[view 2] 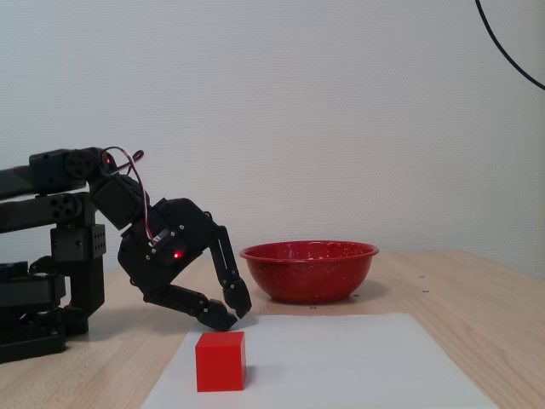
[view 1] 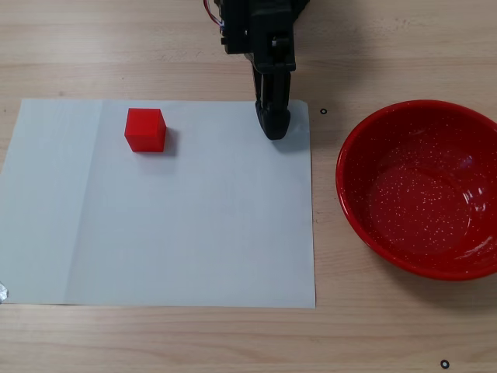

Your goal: Grasp the red cube and put it in the red bowl.

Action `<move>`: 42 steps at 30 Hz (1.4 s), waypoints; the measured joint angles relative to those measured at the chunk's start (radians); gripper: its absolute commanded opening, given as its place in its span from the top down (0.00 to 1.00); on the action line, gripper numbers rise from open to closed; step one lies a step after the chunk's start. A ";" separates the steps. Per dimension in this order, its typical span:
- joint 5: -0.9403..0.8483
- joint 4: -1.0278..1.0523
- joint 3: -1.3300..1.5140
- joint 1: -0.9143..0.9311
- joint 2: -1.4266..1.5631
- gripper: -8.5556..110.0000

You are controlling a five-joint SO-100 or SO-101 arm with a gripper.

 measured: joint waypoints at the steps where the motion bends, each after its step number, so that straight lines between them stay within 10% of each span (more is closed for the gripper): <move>1: 0.002 0.002 -0.011 -0.006 -0.021 0.93; 42: 0.351 0.532 -1.137 -0.477 -0.969 0.93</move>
